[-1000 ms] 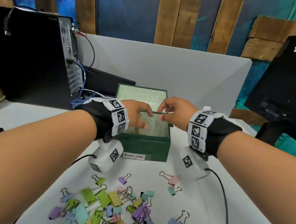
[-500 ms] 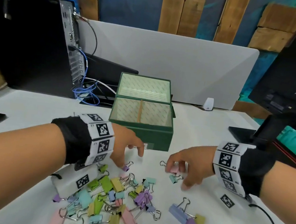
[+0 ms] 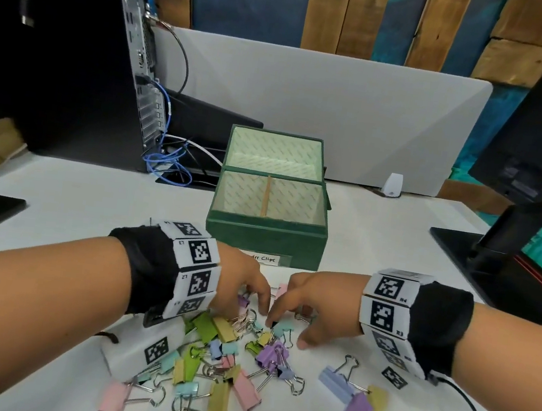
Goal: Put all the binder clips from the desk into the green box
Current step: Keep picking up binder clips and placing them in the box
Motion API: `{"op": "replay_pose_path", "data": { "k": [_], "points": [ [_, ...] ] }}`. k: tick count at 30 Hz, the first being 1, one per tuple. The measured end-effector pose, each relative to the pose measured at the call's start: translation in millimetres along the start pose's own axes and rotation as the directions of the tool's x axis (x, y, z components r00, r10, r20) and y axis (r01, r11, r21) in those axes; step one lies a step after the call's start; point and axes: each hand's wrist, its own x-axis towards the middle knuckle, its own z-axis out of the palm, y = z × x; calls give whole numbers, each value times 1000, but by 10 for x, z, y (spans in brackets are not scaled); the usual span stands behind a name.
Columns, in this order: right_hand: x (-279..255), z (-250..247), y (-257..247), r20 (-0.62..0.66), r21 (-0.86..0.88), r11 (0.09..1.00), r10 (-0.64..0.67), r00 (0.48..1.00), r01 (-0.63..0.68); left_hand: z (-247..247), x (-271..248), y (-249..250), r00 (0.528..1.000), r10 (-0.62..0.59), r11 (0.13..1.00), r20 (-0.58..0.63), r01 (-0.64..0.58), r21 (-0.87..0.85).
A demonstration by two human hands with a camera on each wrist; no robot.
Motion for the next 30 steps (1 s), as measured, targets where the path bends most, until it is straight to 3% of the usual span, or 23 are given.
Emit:
{"op": "replay_pose_path", "data": {
  "k": [6, 11, 17, 23, 30],
  "points": [
    [33, 51, 114, -80, 45, 996, -77, 994, 81, 16, -33, -66, 999, 27, 1000, 25, -27, 13],
    [47, 50, 173, -111, 99, 994, -28, 993, 39, 6, 12, -52, 999, 27, 998, 35, -29, 48],
    [47, 52, 238, -45, 159, 984, 89, 995, -80, -8, 99, 20, 997, 44, 994, 56, -49, 93],
    [58, 31, 317, -11, 230, 968, 102, 995, -96, 4, 138, 34, 999, 44, 996, 29, -46, 79],
    [-8, -161, 448, -149, 371, 923, 170, 974, -104, -19, 195, 22, 997, 73, 992, 6, -74, 103]
  ]
}}
